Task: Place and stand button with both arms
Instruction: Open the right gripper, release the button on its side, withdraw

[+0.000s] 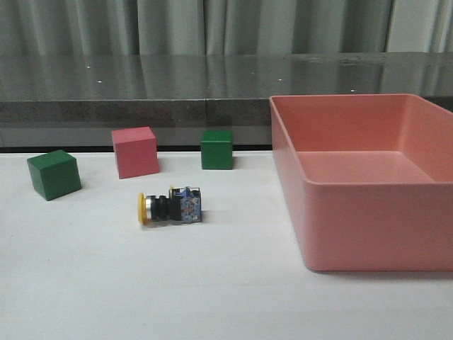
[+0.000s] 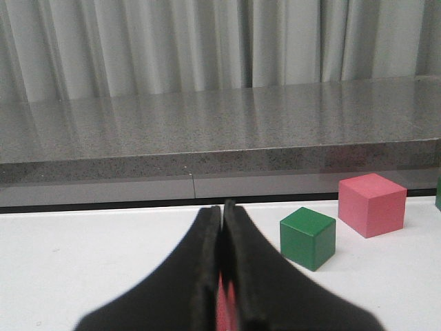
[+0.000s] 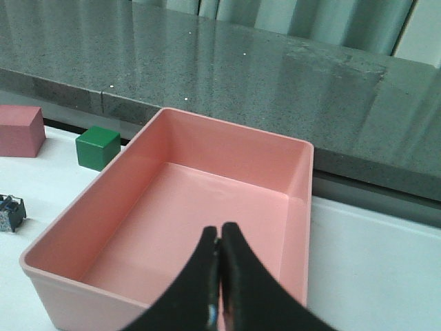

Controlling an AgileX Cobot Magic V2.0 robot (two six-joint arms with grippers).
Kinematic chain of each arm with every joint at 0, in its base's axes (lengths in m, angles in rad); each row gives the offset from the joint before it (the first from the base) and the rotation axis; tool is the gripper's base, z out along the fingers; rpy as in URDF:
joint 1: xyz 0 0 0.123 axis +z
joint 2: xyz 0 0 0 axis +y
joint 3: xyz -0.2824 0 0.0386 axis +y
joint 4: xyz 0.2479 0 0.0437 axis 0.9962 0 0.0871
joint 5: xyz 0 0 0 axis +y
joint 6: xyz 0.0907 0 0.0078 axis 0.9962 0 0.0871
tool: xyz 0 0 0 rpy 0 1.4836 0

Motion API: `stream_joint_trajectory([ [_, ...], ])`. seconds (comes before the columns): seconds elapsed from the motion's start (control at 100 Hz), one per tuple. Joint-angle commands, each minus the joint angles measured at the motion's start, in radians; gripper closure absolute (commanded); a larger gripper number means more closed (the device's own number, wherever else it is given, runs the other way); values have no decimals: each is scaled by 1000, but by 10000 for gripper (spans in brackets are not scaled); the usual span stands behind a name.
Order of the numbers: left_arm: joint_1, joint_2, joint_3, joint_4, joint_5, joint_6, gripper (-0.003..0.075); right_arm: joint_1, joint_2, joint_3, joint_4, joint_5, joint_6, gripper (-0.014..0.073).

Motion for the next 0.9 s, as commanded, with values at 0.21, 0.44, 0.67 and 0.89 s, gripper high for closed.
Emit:
stream_joint_trajectory([
  [0.21,1,-33,30,-9,-81,-11,739,-5,-21,-12,6,-101,-1,703],
  [0.44,1,-33,30,-9,-83,-11,739,-5,-21,-12,6,-87,-1,703],
  [0.67,1,-31,-7,-165,-257,-11,739,-5,-21,-12,6,-84,-1,703],
  [0.89,-3,101,-249,-215,11,-11,739,-5,-21,-12,6,-84,-1,703],
])
